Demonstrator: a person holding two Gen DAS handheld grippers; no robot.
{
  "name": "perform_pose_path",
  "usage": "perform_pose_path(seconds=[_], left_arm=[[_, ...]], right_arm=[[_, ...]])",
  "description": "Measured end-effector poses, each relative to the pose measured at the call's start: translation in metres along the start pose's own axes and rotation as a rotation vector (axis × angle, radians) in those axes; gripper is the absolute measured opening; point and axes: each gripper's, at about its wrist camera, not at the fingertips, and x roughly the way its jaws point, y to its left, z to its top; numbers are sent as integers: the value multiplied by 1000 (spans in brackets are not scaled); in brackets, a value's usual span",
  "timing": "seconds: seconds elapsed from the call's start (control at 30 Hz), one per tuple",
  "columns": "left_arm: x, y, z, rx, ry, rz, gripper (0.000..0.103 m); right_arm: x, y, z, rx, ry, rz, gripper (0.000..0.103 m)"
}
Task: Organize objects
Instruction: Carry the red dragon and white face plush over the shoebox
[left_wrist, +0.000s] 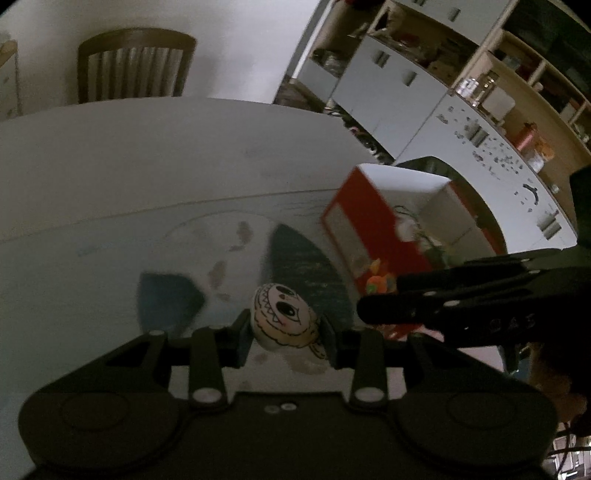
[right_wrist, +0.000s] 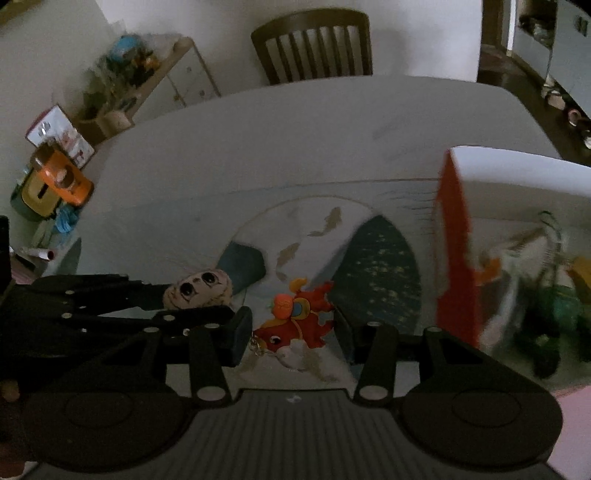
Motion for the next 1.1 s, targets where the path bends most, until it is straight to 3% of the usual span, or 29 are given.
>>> perform_pose_path(seconds=[0.5,0.8,1.1], left_arm=[[1,-104,26,130,-36,-35,37],[21,-154,45,182,-56,-48,37],[61,-188,61,189,-23,-35,37]], right_arm=[[-90,-81,-16,34,-85,-41,47],[-117,-139,-18,66,-133,-76,47],[-128,-199,-16,75,-155,-124,47]])
